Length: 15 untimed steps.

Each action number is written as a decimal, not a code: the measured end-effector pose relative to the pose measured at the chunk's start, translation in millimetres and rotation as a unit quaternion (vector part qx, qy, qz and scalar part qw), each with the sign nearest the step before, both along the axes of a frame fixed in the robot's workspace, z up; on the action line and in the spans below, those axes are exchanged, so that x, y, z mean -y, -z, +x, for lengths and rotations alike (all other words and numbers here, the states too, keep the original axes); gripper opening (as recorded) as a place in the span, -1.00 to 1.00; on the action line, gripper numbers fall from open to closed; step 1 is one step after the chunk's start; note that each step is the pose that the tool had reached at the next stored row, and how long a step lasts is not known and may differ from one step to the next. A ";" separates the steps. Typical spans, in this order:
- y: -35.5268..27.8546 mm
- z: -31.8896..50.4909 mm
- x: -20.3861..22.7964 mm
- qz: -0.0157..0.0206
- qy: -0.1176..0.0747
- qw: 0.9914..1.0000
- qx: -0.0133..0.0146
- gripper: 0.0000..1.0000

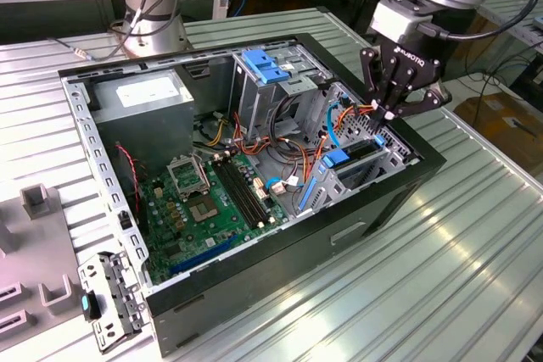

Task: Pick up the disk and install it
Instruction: 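Insert the first disk wire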

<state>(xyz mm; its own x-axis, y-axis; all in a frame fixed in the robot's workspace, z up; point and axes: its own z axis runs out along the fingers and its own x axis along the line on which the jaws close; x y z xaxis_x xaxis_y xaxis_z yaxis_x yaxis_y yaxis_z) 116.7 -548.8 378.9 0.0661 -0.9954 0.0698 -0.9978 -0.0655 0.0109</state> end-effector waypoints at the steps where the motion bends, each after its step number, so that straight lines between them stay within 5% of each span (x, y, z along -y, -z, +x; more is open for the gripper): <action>1: -1.7 0.0 -0.3 0.000 0.000 1.000 0.000 -0.79; 7: -14.0 0.0 -1.6 0.000 -0.002 1.000 0.000 -0.79; 15: -14.2 0.0 -1.6 -0.001 -0.003 1.000 0.000 -0.79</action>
<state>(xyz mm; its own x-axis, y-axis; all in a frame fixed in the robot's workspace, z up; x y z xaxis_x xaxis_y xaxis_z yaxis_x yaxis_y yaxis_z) 116.7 -547.2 393.1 0.0712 -0.9948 0.0723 -0.9974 -0.0706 0.0111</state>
